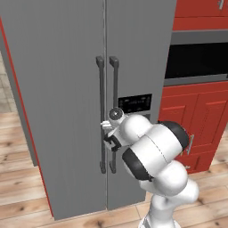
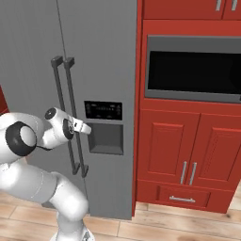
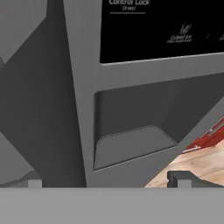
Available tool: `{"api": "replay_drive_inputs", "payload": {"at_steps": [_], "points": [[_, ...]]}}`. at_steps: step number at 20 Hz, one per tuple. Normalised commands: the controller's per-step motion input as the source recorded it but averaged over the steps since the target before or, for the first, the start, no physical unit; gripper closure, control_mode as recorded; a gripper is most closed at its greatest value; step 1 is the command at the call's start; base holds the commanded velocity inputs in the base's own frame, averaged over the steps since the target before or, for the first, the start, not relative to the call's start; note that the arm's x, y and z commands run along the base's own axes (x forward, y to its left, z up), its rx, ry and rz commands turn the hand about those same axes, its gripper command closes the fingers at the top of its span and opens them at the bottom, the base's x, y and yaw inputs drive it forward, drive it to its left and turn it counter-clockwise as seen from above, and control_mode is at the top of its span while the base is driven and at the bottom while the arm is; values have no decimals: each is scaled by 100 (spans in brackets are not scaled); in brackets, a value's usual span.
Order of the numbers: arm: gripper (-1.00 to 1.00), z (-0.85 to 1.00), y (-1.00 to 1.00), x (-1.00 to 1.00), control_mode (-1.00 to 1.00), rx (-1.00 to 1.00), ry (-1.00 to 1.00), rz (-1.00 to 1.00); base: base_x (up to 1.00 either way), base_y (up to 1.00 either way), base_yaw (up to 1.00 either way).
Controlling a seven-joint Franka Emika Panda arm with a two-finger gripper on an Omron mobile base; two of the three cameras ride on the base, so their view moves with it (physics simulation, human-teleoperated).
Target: Store the hot dog in the freezer for long-term storage. Close the freezer door after placing the cooked food.
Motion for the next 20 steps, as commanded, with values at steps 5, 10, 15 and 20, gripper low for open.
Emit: {"api": "replay_drive_inputs", "payload": {"at_steps": [5,10,15,20], "points": [[-100,81,0,38,-100,1,4,3,0,0,0],[-100,50,0,52,-100,0,-3,4,0,0,0],[-100,41,0,87,-100,4,-13,6,0,0,0],[-100,52,0,99,-100,2,-7,5,0,0,0]]}}
